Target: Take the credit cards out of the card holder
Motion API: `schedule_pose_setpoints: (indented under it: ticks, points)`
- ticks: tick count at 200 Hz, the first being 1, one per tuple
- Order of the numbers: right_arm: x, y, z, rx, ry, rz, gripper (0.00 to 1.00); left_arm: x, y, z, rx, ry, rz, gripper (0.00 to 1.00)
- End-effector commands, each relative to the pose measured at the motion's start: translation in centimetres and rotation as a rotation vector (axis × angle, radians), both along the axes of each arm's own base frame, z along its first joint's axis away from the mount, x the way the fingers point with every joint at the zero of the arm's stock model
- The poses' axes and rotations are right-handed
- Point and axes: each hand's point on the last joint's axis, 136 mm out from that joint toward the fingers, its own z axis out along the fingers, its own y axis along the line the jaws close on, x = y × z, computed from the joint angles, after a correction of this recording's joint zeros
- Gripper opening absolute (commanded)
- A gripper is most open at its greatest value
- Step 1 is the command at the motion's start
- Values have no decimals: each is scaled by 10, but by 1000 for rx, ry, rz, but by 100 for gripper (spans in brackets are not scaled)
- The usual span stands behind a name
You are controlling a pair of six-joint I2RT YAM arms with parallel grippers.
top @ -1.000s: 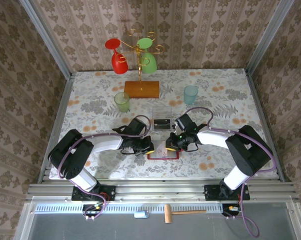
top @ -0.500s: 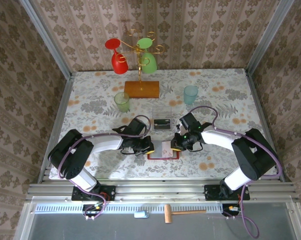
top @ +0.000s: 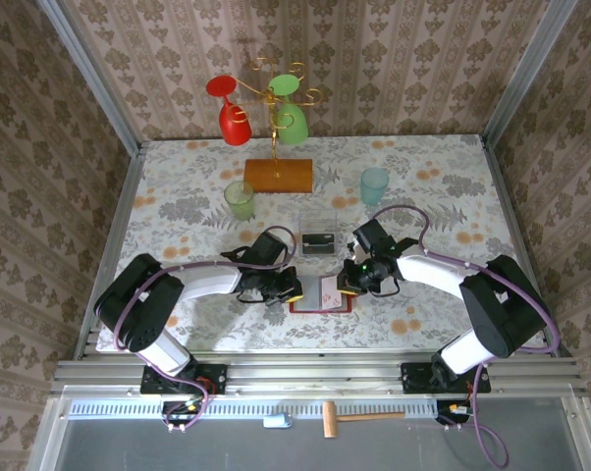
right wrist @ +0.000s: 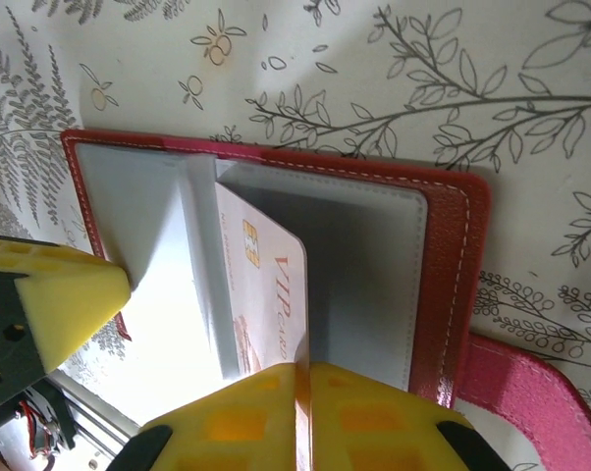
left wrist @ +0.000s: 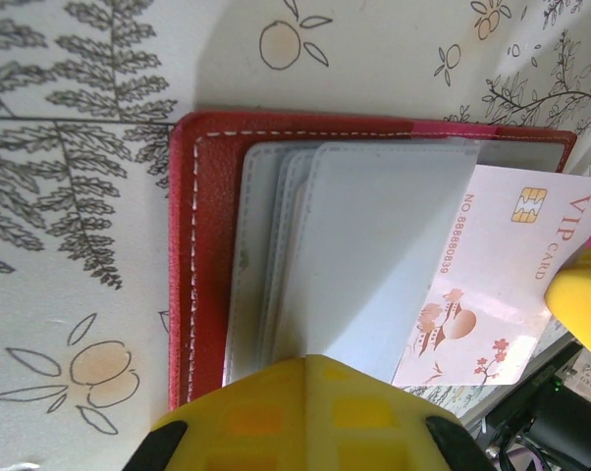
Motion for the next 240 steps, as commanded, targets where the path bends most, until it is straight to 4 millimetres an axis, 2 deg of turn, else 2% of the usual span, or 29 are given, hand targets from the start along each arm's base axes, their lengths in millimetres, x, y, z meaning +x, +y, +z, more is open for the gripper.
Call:
schedule_pose_setpoints:
  ticks: [1,35,148,240]
  points:
    - [5,4,9,37,-2,-24,12,-1,3,-1,31,-4,-13,3]
    - [3,10,12,75,9,-37,15,0,2,-2,25,-4,-10,3]
    - [-10,11,10,98,29,-48,16,0,2,-1,20,-4,-11,3]
    - [-7,11,14,96,8,-52,7,3,0,5,10,-19,-5,2]
